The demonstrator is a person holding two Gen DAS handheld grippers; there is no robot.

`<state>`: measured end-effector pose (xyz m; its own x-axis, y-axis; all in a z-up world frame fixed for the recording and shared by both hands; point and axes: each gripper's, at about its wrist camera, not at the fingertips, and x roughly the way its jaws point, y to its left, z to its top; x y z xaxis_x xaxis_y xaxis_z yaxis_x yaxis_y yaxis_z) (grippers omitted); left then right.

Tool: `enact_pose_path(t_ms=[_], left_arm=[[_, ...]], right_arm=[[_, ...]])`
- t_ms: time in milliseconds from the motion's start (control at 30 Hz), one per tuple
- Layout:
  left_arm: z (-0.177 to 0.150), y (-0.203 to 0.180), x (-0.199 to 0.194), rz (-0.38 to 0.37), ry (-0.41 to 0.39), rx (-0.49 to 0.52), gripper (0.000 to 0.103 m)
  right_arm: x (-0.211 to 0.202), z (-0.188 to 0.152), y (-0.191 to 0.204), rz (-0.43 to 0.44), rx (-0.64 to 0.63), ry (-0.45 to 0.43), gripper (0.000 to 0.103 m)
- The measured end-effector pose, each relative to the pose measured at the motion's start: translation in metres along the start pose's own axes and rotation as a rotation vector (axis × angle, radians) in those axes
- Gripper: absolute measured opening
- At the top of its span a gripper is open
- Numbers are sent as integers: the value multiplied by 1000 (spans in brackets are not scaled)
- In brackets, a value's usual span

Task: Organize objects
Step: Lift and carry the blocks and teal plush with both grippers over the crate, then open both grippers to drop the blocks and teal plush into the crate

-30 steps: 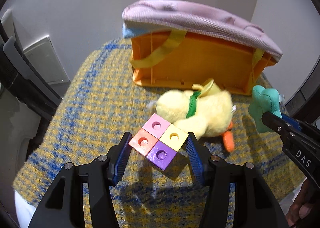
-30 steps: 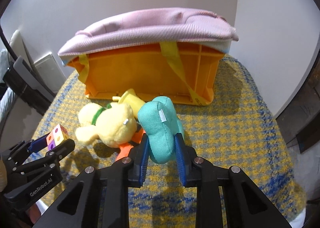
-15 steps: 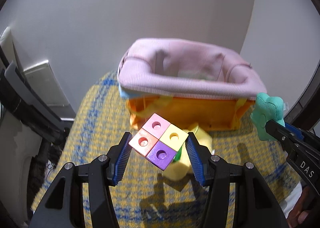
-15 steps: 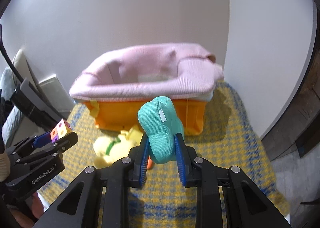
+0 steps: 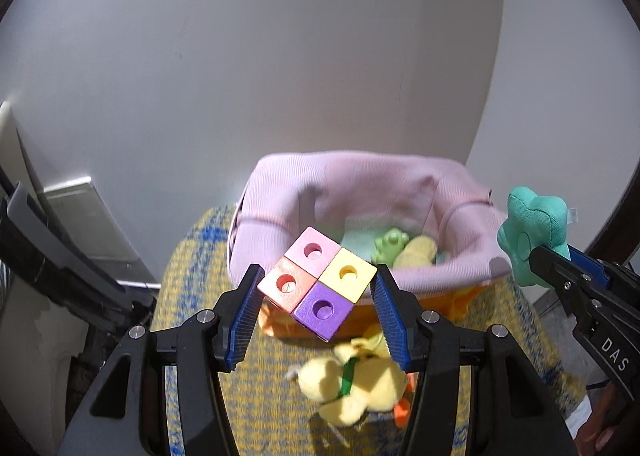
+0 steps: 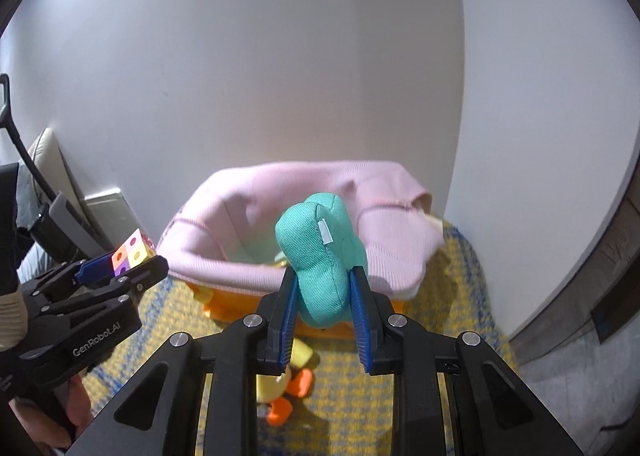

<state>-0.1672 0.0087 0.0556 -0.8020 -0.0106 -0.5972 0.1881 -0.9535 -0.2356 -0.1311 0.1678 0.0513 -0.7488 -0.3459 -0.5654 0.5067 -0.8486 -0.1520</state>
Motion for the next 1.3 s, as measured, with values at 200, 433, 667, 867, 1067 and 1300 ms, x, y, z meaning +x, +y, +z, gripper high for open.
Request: enact_pose_path(t_ms=[200, 433, 667, 867, 1067, 1300], left_arm=[[24, -2, 9, -6, -14, 1, 54], [39, -5, 26, -7, -7, 19, 54], [51, -4, 49, -8, 17, 14, 54], [59, -4, 67, -14, 43, 6, 57], [62, -6, 69, 12, 23, 18, 89], [61, 2, 69, 26, 28, -18, 92]], right_arm=[[6, 24, -1, 5, -2, -24, 26], [24, 44, 1, 18, 6, -22, 26], [47, 57, 0, 19, 7, -2, 26], [67, 66, -5, 23, 12, 19, 28], [76, 67, -12, -2, 23, 16, 56], [74, 64, -20, -16, 51, 17, 72]])
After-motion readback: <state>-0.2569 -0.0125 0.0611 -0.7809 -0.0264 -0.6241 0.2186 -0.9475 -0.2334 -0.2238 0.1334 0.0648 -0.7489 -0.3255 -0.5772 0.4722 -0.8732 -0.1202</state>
